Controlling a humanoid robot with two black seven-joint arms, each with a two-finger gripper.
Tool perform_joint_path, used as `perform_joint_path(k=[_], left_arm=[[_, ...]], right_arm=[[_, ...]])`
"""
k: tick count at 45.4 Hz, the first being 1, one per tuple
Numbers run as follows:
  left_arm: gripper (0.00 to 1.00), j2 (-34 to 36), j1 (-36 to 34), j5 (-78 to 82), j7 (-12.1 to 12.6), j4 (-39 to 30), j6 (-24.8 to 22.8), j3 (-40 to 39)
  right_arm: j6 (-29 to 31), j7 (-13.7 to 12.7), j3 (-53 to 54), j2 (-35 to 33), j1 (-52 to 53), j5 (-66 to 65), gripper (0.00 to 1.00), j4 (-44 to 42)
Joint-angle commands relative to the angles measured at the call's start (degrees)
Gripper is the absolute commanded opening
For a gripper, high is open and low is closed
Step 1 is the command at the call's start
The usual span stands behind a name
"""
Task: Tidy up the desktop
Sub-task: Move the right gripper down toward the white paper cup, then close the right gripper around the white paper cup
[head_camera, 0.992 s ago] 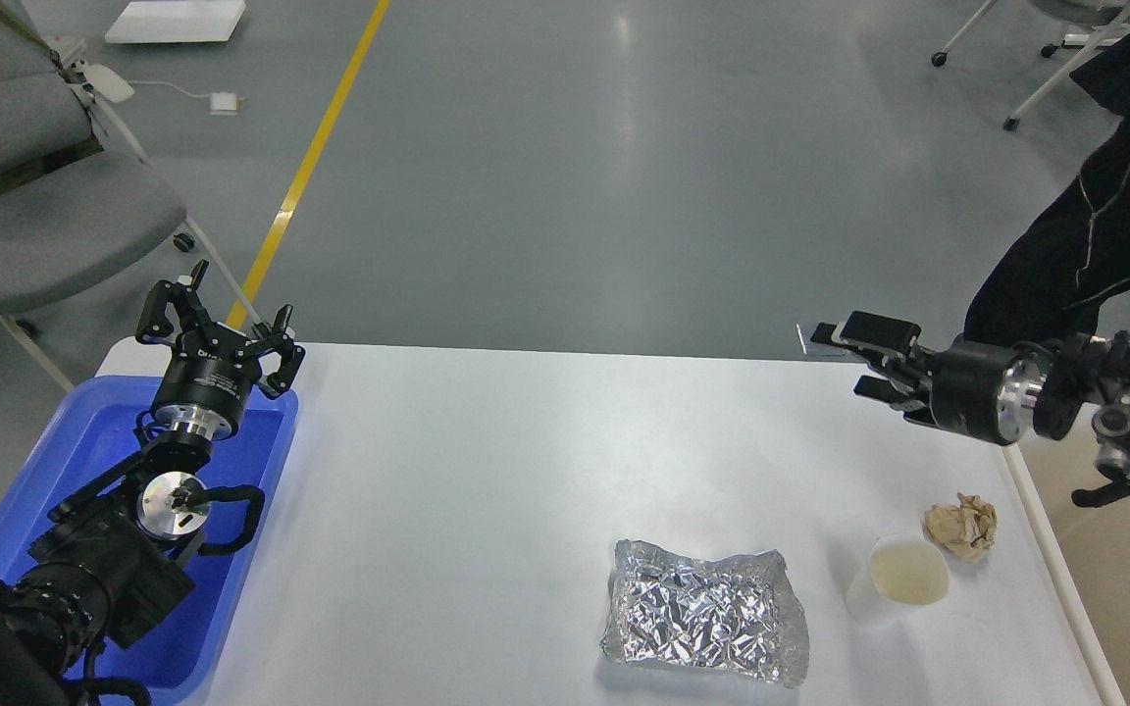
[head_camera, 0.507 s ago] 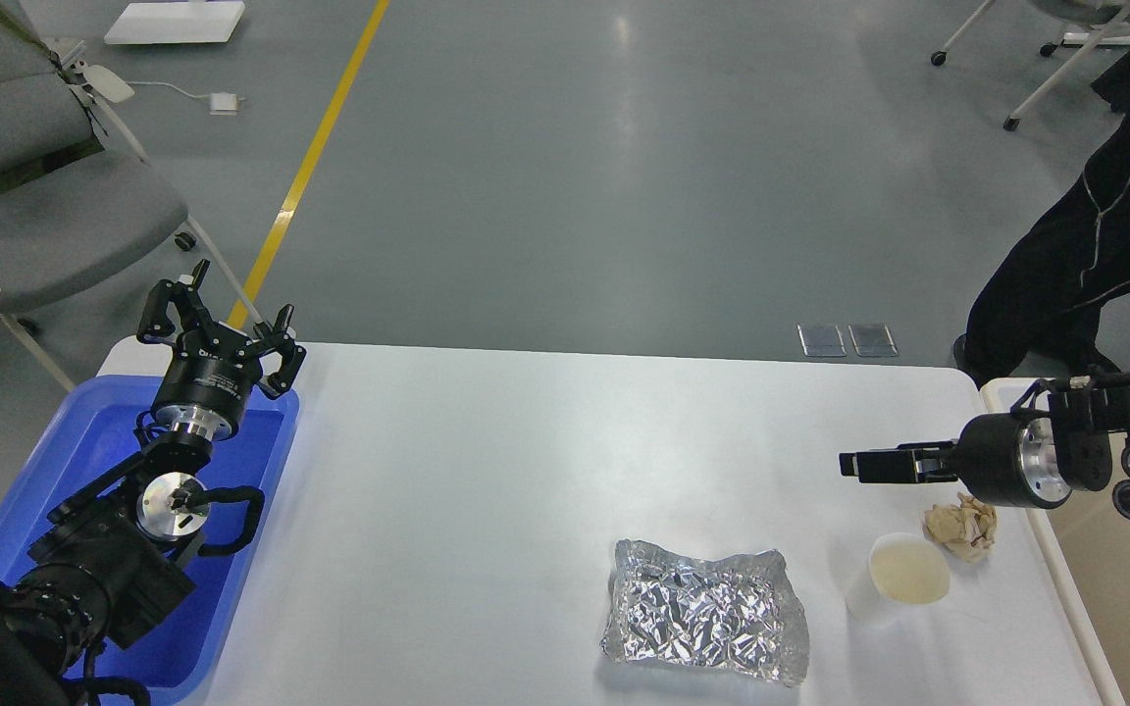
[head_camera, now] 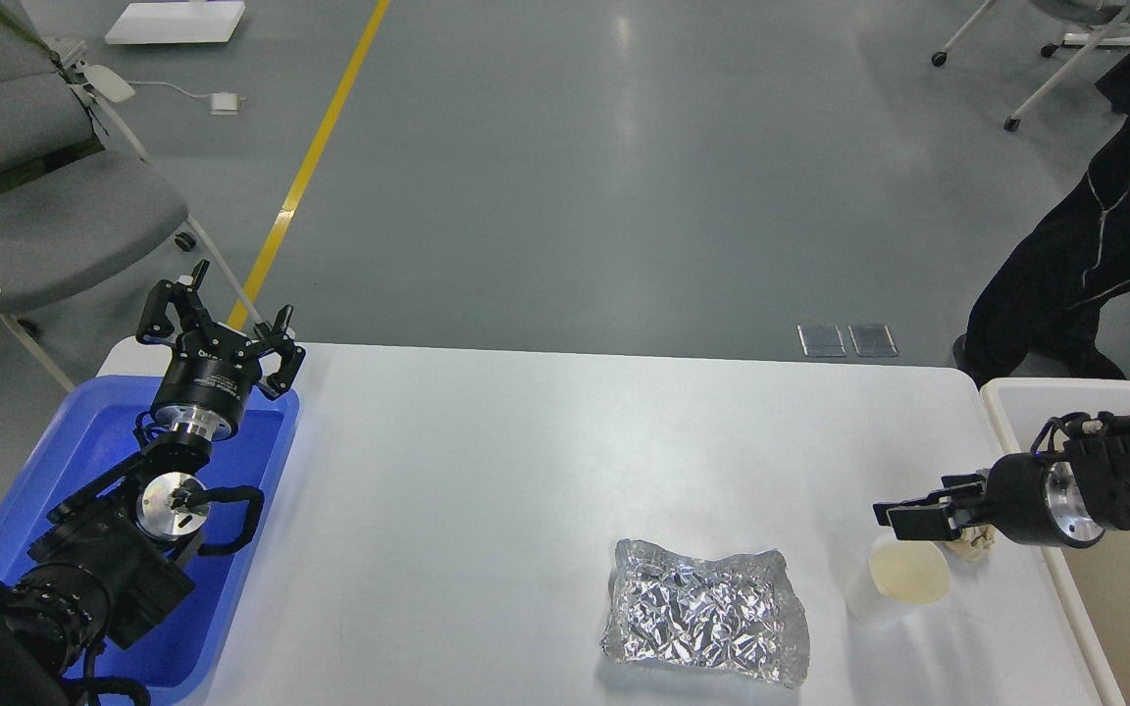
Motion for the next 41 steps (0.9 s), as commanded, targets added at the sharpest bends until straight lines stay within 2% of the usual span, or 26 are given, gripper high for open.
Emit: perform_joint_path(k=[1,4,5,7,12,16,20,32,41], left_arm=[[1.0,0.0,0.0,0.0,0.0,0.0,0.0,-0.1],[1.0,0.0,0.0,-0.1,0.0,0.0,0.0,0.0],[1.0,0.0,0.0,0.0,0.0,0.0,0.0,0.0],[1.0,0.0,-0.1,0.0,0.0,0.0,0.0,0.0],[1.0,0.0,0.0,0.0,0.0,0.0,0.0,0.0],[1.0,0.0,0.0,0.0,0.0,0.0,0.0,0.0],[1.0,0.0,0.0,0.0,0.0,0.0,0.0,0.0],[1.0,0.0,0.0,0.0,0.0,0.0,0.0,0.0],[1.0,0.0,0.0,0.0,0.0,0.0,0.0,0.0]], right_arm=[[-2.3,0.6,-0.8,-0.6,-3.9,-2.8,0.98,-0.5],[-3.5,1.2,-0.7,-0.4,-4.9,-3.0,0.95,-1.5],[-3.6,1.6,-0.7,-0.2,-5.3,-3.0,0.89,-1.8],[-3.6,2.1,-0.7,-0.1,-5.7,-2.9,0.69,-2.1],[-3.8,2.1,-0.7,-0.1,-6.1,-2.9,0.36,-4.3],[-4.0,2.1,-0.6,0.0,-6.7,-2.8,0.16,-5.7],[-4.2,2.1,-0.6,-0.1,-6.9,-2.8,0.01,-5.9],[-4.2,2.3,-0.5,-0.3,-7.0,-2.3,0.0,-5.8],[-4.2,4.3,0.0,-1.2,-7.1,-1.9,0.0,-5.0]])
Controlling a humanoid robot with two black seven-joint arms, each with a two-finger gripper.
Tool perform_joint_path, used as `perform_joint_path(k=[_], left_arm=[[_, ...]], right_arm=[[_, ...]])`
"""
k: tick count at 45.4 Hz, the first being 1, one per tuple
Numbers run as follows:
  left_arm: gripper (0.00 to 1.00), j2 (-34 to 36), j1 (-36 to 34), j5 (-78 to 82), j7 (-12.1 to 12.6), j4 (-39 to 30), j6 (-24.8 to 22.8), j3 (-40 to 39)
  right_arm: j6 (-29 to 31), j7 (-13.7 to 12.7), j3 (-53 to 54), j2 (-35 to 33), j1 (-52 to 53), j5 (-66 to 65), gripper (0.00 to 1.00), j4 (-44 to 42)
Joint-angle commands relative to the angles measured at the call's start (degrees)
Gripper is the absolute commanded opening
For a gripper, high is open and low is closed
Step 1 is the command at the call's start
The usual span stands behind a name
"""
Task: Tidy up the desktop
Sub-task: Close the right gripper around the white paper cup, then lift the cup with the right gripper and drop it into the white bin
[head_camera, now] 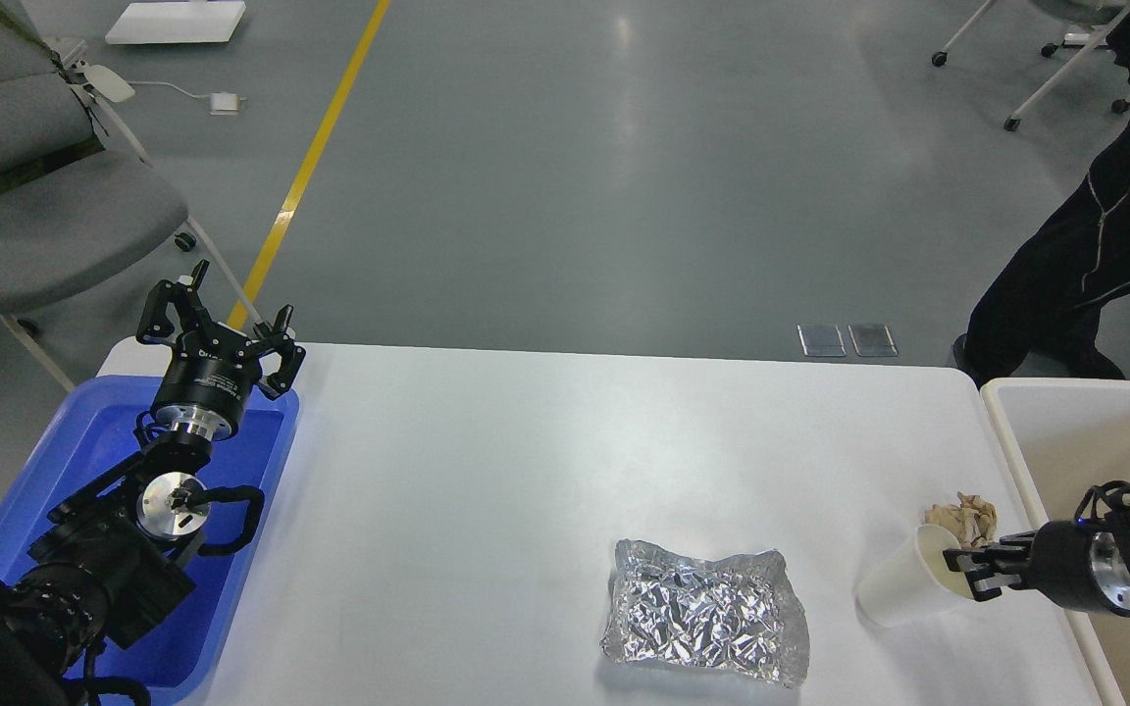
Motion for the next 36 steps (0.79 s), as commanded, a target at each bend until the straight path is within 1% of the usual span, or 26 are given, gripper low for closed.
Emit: perform_joint_path(k=[1,11,17,30,36], left_arm=[[1.0,0.0,-0.1,0.0,0.0,0.0,0.0,0.0],[1.0,0.0,-0.1,0.0,0.0,0.0,0.0,0.0],[1.0,0.0,-0.1,0.0,0.0,0.0,0.0,0.0],[1.0,0.0,0.0,0.0,0.0,0.0,0.0,0.0],[1.0,0.0,0.0,0.0,0.0,0.0,0.0,0.0]], right_arm=[[-0.1,1.7,0.6,-1.0,-0.3,0.4,0.0,0.5],[0.2,1.7,0.8,-2.1,1.0,0.7,0.0,1.3],[1.0,1.6,0.7,-5.3,3.6,1.2,0.0,4.6],[9.3,1.6,0.9,-15.0,14.9,1.8,0.0,14.4],[13.3,1.6,0.9,-18.6,20.6,3.3,0.0,16.3]])
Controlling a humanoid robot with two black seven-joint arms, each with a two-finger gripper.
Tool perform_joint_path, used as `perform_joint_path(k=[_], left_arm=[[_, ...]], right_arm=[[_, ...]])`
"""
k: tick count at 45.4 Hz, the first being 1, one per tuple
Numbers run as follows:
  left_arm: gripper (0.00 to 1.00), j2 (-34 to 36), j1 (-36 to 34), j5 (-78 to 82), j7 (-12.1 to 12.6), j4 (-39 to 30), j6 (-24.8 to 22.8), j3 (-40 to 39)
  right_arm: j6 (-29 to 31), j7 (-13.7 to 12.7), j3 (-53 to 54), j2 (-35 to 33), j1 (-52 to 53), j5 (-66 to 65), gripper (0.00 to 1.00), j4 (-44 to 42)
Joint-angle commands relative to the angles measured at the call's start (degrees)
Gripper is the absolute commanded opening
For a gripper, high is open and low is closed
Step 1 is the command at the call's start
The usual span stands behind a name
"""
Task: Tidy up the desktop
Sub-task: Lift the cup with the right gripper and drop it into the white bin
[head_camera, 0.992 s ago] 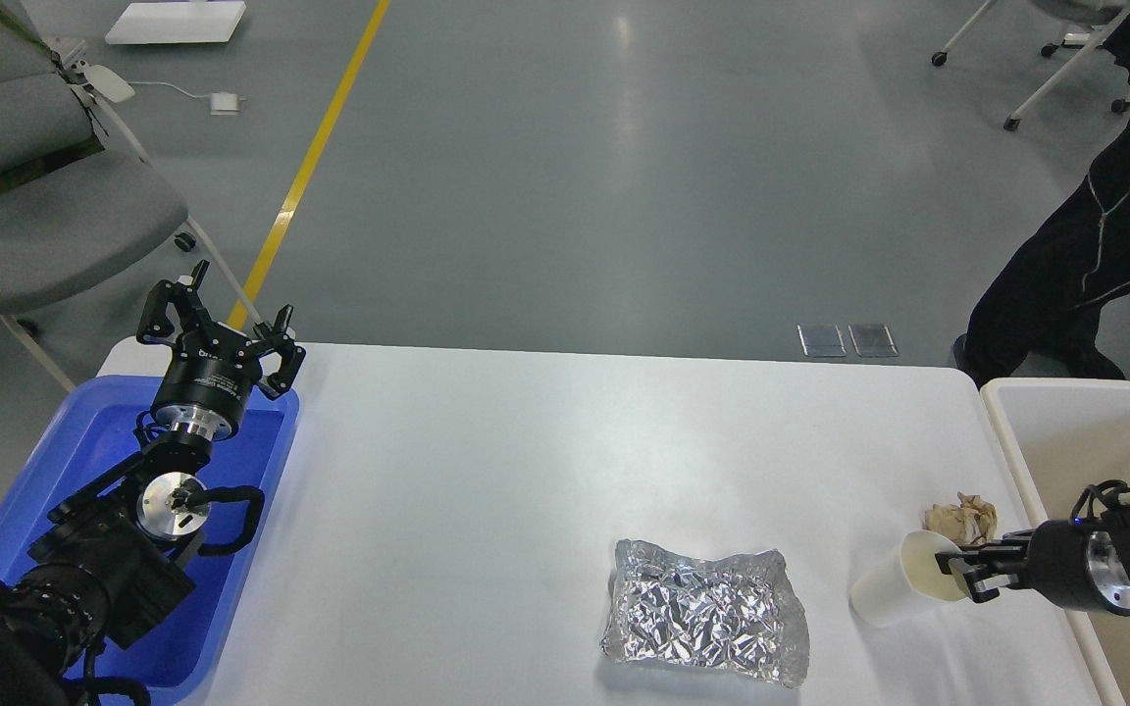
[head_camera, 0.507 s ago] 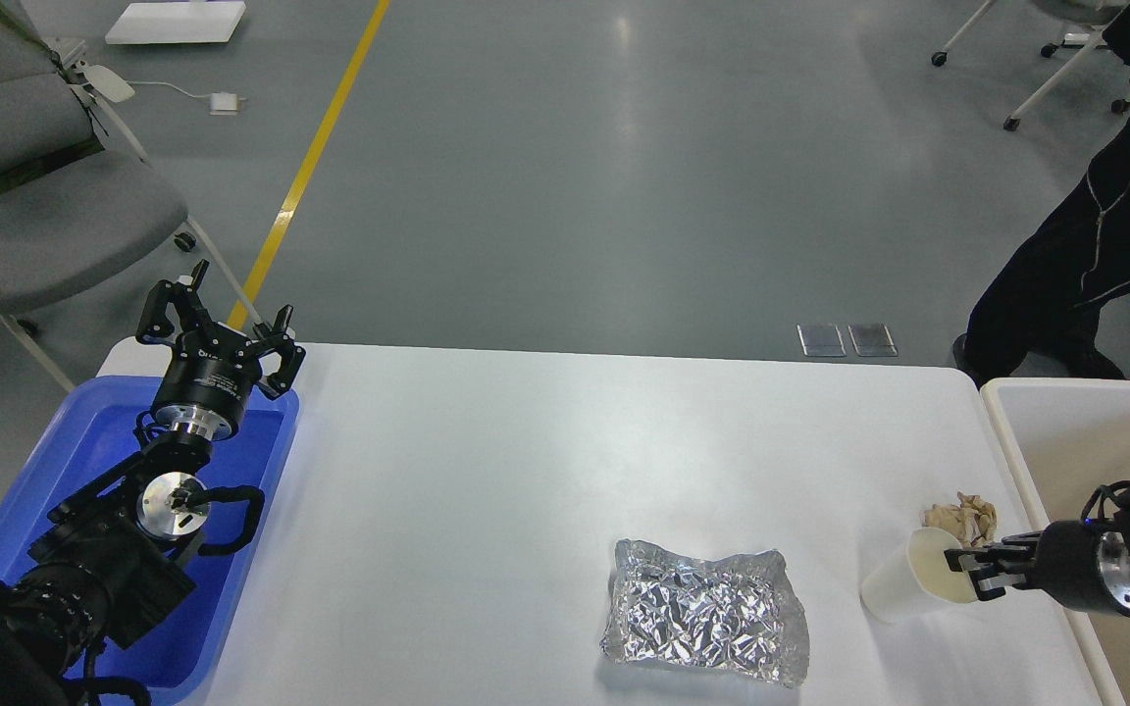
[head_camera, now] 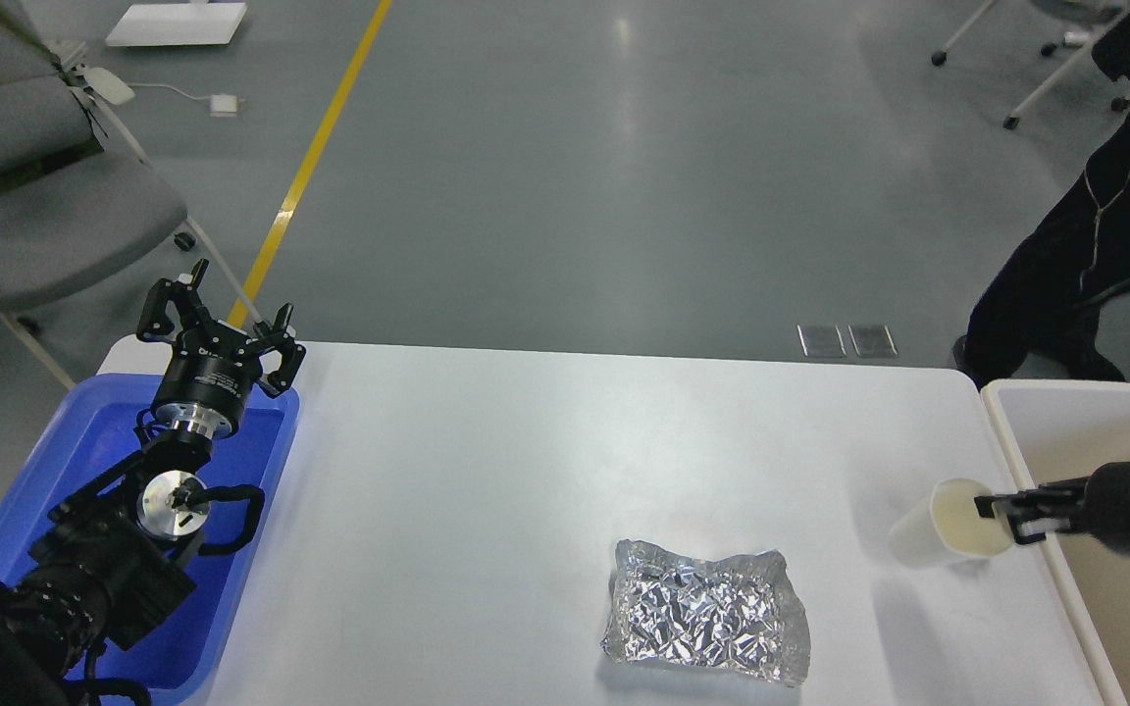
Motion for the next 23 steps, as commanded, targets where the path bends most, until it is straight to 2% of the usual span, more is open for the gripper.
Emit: perform_joint_path(k=[1,9,23], left_arm=[[1.0,0.0,0.0,-0.1,0.0,0.0,0.0,0.0],[1.0,0.0,0.0,0.0,0.0,0.0,0.0,0.0],[1.0,0.0,0.0,0.0,0.0,0.0,0.0,0.0]], right_arm=[[7.1,0.0,0.1,-7.3,10.1,1.6,0.0,5.4],[10.1,-0.1,0.2,-9.9,16.3,2.4,0.0,4.9],[9.9,-0.5,0.6,-13.5,16.4,9.3,0.0,1.2]])
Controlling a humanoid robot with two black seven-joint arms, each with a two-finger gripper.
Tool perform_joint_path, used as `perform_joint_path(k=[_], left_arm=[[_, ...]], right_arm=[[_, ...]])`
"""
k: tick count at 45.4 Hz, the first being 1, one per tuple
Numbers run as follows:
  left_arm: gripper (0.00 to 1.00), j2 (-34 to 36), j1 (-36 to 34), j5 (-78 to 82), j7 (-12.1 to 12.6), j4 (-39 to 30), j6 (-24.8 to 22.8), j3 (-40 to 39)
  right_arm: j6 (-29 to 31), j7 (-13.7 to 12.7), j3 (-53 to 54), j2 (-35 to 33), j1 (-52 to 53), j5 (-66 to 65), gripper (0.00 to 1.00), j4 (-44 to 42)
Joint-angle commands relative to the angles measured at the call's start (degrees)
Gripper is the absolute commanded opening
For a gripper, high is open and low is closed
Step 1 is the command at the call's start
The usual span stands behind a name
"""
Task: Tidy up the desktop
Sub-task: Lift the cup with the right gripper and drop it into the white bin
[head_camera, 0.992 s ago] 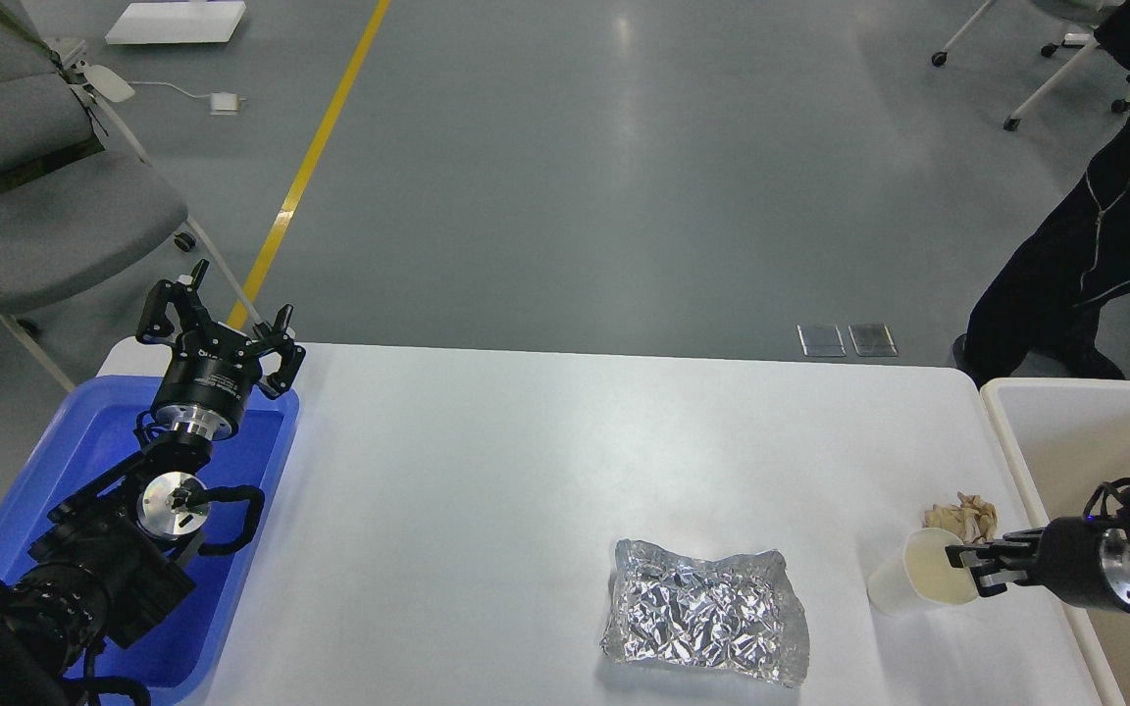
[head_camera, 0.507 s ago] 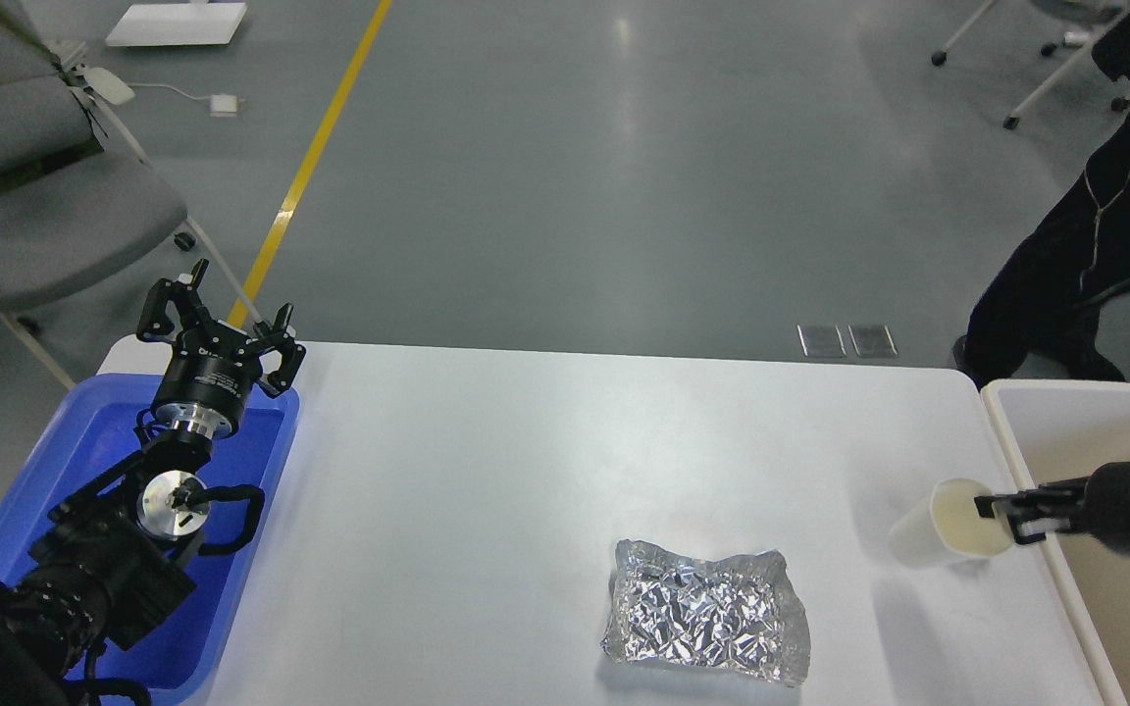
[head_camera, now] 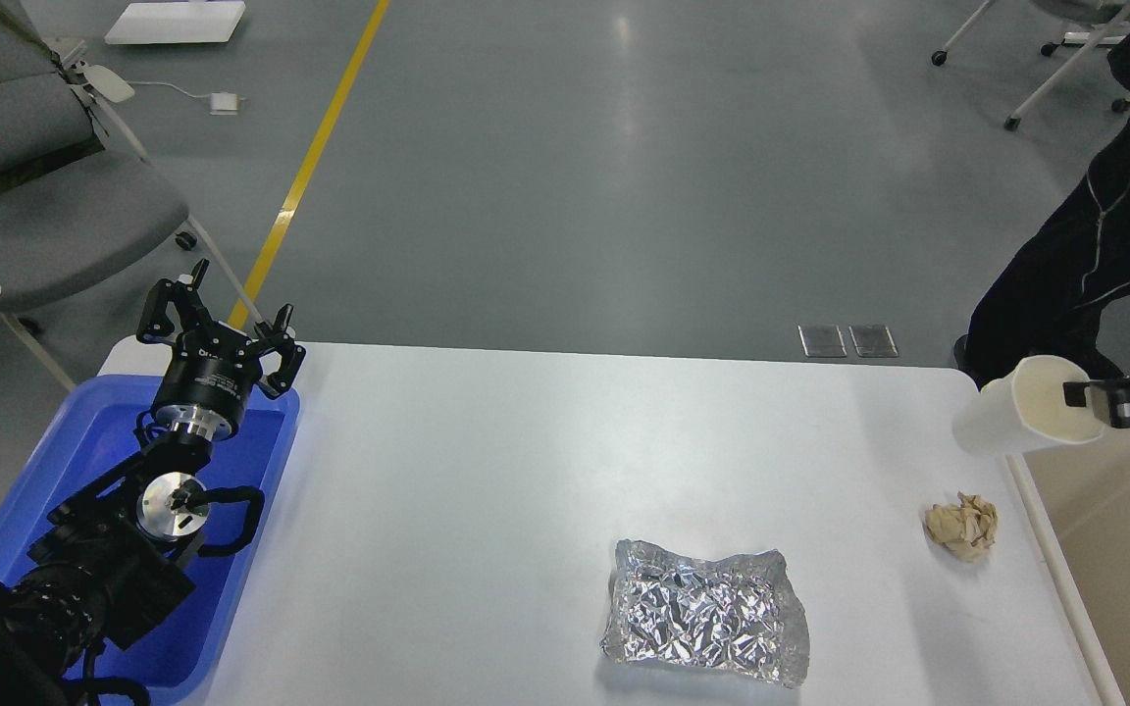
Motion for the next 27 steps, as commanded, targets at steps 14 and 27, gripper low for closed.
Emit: perform_joint_path(k=[14,27], left_arm=[[1.0,0.0,-0.1,0.0,0.0,0.0,0.0,0.0],[1.0,0.0,0.0,0.0,0.0,0.0,0.0,-0.1]], right_arm=[[0.8,-0.2,-0.9,-8.4,0.9,3.9,0.0,-2.9],[1.0,-0.4,-1.0,-9.3,0.3,4.2,0.0,-3.9]])
